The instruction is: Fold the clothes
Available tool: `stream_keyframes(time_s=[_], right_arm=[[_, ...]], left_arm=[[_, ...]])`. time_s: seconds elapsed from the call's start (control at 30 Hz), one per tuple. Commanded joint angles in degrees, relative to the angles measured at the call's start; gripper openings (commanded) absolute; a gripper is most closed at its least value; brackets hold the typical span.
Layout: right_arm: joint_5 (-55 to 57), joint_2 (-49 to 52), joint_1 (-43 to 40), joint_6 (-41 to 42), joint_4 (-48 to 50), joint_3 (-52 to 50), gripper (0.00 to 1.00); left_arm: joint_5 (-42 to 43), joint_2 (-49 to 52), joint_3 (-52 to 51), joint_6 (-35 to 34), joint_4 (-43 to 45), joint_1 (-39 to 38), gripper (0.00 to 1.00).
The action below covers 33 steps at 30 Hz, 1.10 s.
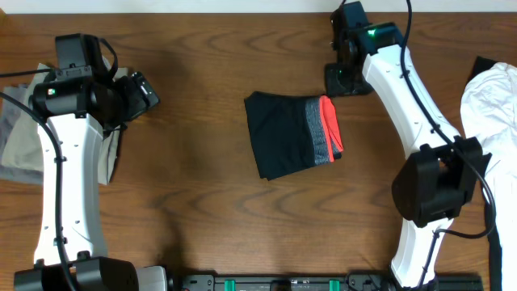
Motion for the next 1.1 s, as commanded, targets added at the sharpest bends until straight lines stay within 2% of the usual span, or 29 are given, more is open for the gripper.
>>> stream_keyframes(time_s=[0.0,0.23,0.37,0.57,0.67,1.0,1.07], right_arm=[[-12.5,-0.7,0.4,-6.9,-0.5,-1.6,0.5],[-13.8,-0.7,0.5,-6.9,7.0,-13.7,0.5],[-16.3,-0.7,0.5,-7.1,11.4,-18.6,0.46],[-16.9,-0.7,0.4,-6.8,14.7,-19.7,0.18],[-13.7,-0.7,-0.2,-4.9,15.5,-18.8,0.02],[-3.7,-0.7,-0.6,-5.1,21.2,-17.8,0.01],[-2.6,-0.7,-0.6,-5.1,21.9,-17.8,0.04]], left_arm=[[-0.3,0.5,-0.7,-0.5,-0.1,0.1,0.98],[-0.3,0.5,-1.0,-0.5,-0.1,0.1,0.98],[-0.3,0.5,-1.0,-0.5,0.1,0.1,0.98],[-0.3,0.5,-1.0,-0.5,0.1,0.1,0.98],[-0.3,0.5,-1.0,-0.5,0.1,0.1,0.98],[-0.3,0.5,-1.0,-0.5,0.1,0.1,0.98],[-0.3,0.5,-1.0,-0.5,0.1,0.1,0.98]])
